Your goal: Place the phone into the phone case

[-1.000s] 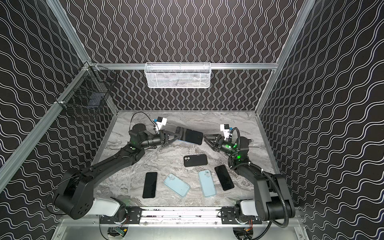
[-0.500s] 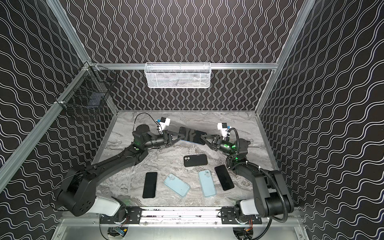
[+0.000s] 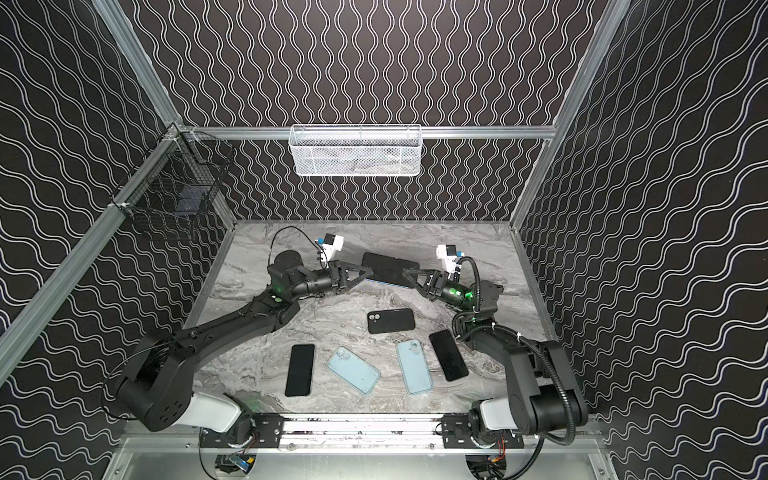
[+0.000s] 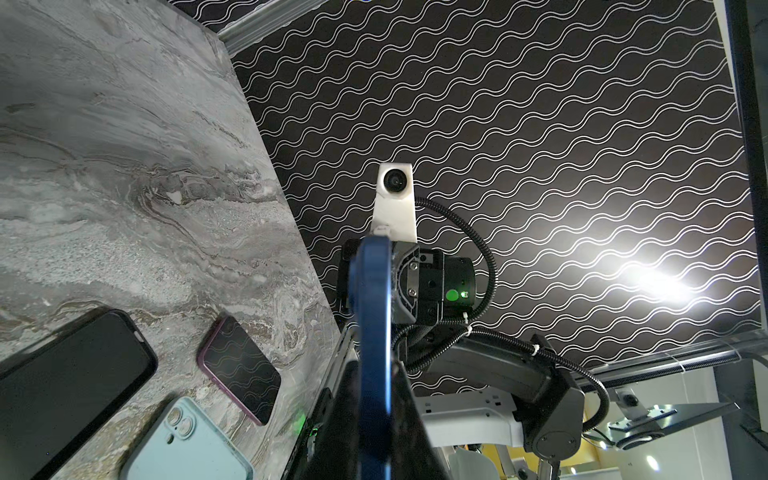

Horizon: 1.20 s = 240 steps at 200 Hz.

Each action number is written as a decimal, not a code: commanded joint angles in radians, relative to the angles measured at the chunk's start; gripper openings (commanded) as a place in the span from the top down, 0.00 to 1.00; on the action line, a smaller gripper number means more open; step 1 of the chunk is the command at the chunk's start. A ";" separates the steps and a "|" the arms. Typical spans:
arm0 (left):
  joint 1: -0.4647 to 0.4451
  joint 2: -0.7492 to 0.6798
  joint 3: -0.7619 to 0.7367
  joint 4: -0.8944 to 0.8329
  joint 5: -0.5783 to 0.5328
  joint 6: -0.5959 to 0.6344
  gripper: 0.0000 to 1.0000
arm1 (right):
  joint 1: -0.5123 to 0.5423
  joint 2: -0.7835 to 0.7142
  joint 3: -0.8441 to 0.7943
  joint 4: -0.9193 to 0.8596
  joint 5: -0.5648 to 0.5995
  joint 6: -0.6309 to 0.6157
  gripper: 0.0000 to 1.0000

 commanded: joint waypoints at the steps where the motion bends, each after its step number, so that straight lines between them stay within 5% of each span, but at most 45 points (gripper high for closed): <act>1: -0.006 -0.011 0.001 0.001 -0.038 0.049 0.98 | 0.003 -0.021 -0.004 -0.015 -0.007 -0.056 0.94; 21: -0.006 -0.025 -0.004 -0.025 -0.051 0.071 0.79 | 0.003 -0.036 -0.003 -0.049 -0.007 -0.069 0.95; 51: -0.007 -0.079 0.001 -0.139 -0.095 0.160 0.28 | 0.000 -0.072 0.007 -0.182 -0.001 -0.122 0.98; 77: -0.006 -0.153 0.020 -0.319 -0.157 0.301 0.13 | -0.014 -0.157 0.073 -0.598 0.034 -0.344 1.00; 99: -0.006 -0.218 0.037 -0.500 -0.256 0.414 0.09 | -0.014 -0.224 0.204 -1.104 0.154 -0.639 1.00; 124: -0.005 -0.245 0.042 -0.636 -0.342 0.485 0.08 | -0.014 -0.239 0.301 -1.402 0.264 -0.799 1.00; 179: -0.006 -0.156 0.032 -0.764 -0.405 0.460 0.09 | -0.013 -0.205 0.333 -1.626 0.320 -0.922 1.00; 240: -0.006 -0.051 -0.044 -0.671 -0.357 0.373 0.14 | 0.007 -0.055 0.374 -1.724 0.306 -1.023 1.00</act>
